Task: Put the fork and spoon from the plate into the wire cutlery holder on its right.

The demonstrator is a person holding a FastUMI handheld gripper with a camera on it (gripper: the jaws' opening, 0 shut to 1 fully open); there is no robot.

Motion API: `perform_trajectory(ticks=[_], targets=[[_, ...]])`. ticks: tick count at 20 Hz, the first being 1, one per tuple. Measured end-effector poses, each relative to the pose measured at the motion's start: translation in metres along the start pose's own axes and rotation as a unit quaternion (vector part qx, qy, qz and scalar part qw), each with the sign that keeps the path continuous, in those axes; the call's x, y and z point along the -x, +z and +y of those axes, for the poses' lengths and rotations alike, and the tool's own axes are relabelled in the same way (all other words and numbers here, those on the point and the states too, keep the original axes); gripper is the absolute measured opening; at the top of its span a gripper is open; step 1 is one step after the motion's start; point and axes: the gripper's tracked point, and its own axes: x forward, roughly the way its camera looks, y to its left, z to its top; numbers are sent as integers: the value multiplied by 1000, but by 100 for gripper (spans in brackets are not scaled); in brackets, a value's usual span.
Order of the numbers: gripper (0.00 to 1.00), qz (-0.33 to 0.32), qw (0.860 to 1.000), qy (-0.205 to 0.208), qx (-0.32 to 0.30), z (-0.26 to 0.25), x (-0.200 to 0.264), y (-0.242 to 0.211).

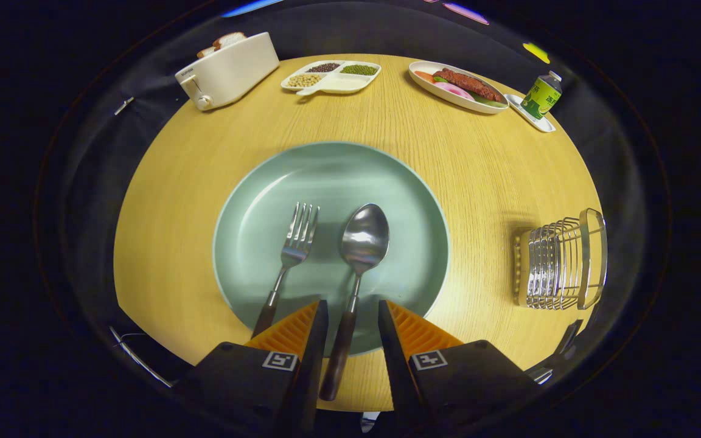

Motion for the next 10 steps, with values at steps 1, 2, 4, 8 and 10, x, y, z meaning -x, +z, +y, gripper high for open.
perform_trajectory(ticks=[1, 2, 4, 8, 10], targets=[[49, 12, 1000, 2, -6, 1, -4, -2], [46, 18, 1000, -1, -13, 2, -3, -2], [33, 26, 999, 0, -30, 3, -4, 2], [14, 35, 999, 19, -37, 5, -7, 8], [11, 39, 998, 40, -32, 7, -4, 8]])
